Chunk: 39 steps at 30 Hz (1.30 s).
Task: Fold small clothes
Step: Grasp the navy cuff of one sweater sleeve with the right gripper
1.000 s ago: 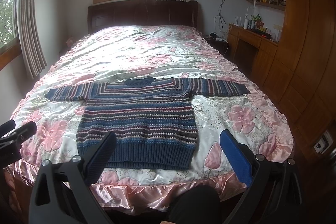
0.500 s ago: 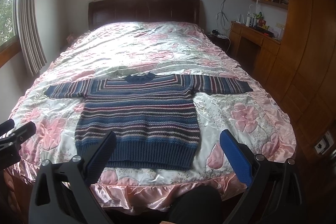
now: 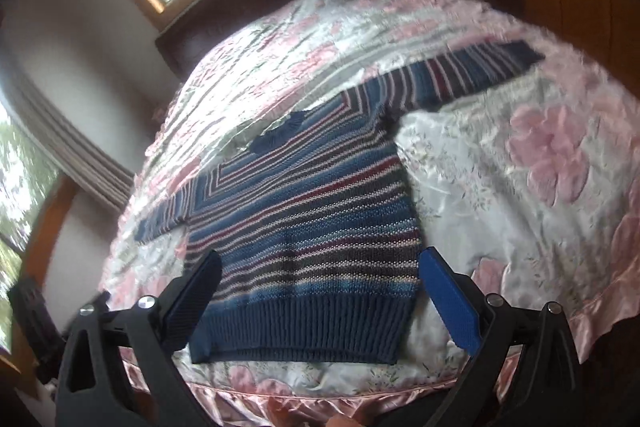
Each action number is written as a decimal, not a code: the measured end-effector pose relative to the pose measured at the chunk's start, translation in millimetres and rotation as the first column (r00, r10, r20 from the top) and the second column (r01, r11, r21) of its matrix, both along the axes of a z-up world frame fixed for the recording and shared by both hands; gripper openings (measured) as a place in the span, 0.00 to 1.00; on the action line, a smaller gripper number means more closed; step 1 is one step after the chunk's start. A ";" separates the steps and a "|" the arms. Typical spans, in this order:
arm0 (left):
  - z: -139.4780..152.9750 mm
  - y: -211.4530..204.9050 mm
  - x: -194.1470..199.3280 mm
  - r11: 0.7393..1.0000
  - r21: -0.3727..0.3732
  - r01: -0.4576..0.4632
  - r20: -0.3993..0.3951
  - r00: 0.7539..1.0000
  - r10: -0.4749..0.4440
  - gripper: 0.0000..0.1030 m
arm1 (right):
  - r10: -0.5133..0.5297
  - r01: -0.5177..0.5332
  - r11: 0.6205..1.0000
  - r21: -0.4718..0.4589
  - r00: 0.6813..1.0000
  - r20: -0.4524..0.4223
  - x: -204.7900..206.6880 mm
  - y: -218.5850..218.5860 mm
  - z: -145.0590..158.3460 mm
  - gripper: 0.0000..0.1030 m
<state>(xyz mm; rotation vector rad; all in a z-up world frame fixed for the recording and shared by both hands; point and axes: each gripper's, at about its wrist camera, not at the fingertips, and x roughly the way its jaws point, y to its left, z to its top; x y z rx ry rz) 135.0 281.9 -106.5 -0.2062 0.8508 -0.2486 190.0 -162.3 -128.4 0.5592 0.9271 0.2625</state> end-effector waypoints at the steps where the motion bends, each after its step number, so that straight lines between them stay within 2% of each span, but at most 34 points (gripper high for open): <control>1: -7.7 -0.7 13.4 1.000 -0.027 -0.001 -0.047 0.999 0.000 0.97 | -0.049 0.052 0.995 0.089 0.998 -0.032 16.3 -26.7 -13.4 0.87; 2: -14.1 -1.6 24.0 0.999 -0.045 -0.003 -0.068 0.998 -0.001 0.97 | -0.093 0.102 0.984 0.143 0.993 -0.066 32.2 -52.6 -25.7 0.85; 4: -21.7 -5.5 39.4 0.997 -0.073 0.006 -0.057 0.998 -0.010 0.97 | -0.164 0.185 0.960 0.209 0.980 -0.114 64.7 -99.1 -46.1 0.80; 8: -36.0 -8.4 67.2 0.988 -0.155 0.005 -0.025 1.000 -0.009 0.97 | -0.219 0.255 0.926 0.278 0.963 -0.157 131.5 -172.8 -75.2 0.80; 10: -46.3 -8.3 84.1 0.981 -0.193 -0.023 -0.032 0.999 0.018 0.97 | -0.266 0.316 0.884 0.344 0.946 -0.185 165.0 -208.2 -93.7 0.78; 12: -54.9 -11.2 101.9 0.974 -0.222 -0.049 -0.049 0.998 0.039 0.97 | -0.372 0.415 0.840 0.350 0.909 -0.188 189.9 -243.7 -108.4 0.77; 13: -60.2 -12.9 111.0 0.972 -0.228 -0.063 -0.055 0.997 0.051 0.97 | -0.397 0.441 0.825 0.354 0.897 -0.193 203.3 -258.6 -115.7 0.66; 15: -68.7 -17.4 126.7 0.970 -0.226 -0.089 -0.059 0.995 0.077 0.97 | -0.412 0.462 0.806 0.371 0.887 -0.210 231.2 -282.9 -131.9 0.52; 18: -81.3 -28.5 151.5 0.974 -0.201 -0.100 -0.074 0.993 0.087 0.97 | -0.442 0.490 0.795 0.358 0.872 -0.212 260.6 -300.6 -149.2 0.47; 22: -97.6 -44.2 174.1 0.978 -0.190 -0.086 -0.094 0.993 0.069 0.97 | -0.458 0.522 0.793 0.312 0.850 -0.258 290.4 -312.1 -171.3 0.47; 24: -104.8 -51.1 181.6 0.981 -0.179 -0.078 -0.101 0.993 0.060 0.97 | -0.479 0.554 0.780 0.289 0.827 -0.293 296.7 -315.1 -180.4 0.47; 29: -123.0 -58.1 188.4 0.980 -0.186 -0.076 -0.125 0.991 0.053 0.97 | -0.471 0.534 0.804 0.262 0.840 -0.270 317.2 -312.8 -183.0 0.49; 30: -125.6 -57.5 188.5 0.979 -0.186 -0.081 -0.131 0.990 0.057 0.97 | -0.468 0.529 0.810 0.255 0.843 -0.265 321.0 -311.6 -182.2 0.46; 33: -129.5 -52.0 185.6 0.978 -0.191 -0.087 -0.143 0.988 0.060 0.97 | -0.462 0.515 0.829 0.218 0.851 -0.251 325.9 -307.1 -175.3 0.13; 36: -128.7 -42.6 181.3 0.980 -0.178 -0.085 -0.135 0.989 0.061 0.97 | -0.463 0.497 0.848 0.184 0.864 -0.198 326.9 -298.1 -154.3 0.11; 39: -127.3 -30.0 177.4 0.980 -0.179 -0.092 -0.138 0.988 0.068 0.97 | -0.456 0.467 0.876 0.119 0.884 -0.102 324.8 -276.8 -115.5 0.10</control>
